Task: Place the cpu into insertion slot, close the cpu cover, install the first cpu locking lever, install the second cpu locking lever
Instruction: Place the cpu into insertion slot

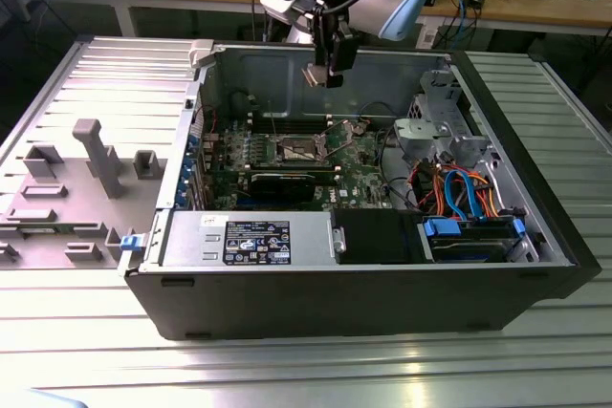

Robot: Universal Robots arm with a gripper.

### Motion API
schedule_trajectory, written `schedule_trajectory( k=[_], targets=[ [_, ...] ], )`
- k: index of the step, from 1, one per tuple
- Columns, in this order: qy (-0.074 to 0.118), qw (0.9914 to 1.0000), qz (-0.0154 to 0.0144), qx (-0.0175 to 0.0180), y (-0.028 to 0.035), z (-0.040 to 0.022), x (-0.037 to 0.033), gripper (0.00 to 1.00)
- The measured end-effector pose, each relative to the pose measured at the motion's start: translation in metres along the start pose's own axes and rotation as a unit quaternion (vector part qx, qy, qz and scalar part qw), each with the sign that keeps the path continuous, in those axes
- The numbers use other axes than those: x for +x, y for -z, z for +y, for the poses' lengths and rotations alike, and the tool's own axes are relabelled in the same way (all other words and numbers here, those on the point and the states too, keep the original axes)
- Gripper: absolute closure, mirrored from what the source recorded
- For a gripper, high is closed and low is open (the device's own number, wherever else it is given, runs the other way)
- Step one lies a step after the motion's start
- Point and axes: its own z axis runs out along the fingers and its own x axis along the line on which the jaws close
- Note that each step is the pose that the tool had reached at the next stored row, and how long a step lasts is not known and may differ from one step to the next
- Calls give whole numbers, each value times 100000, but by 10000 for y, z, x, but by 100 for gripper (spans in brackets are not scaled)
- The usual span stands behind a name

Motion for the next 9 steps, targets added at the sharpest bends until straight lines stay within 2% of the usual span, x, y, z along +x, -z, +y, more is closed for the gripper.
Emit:
schedule_trajectory(
  k=[3, 5, 9],
  targets=[
    [-1863, 99982, -172, -32, -6, 0, 0, 46],
    [-3415, 99941, -313, -54, -16, -2, 0, 46],
    [-3474, 99939, -318, -53, -31, -21, 4, 46]
  ],
)
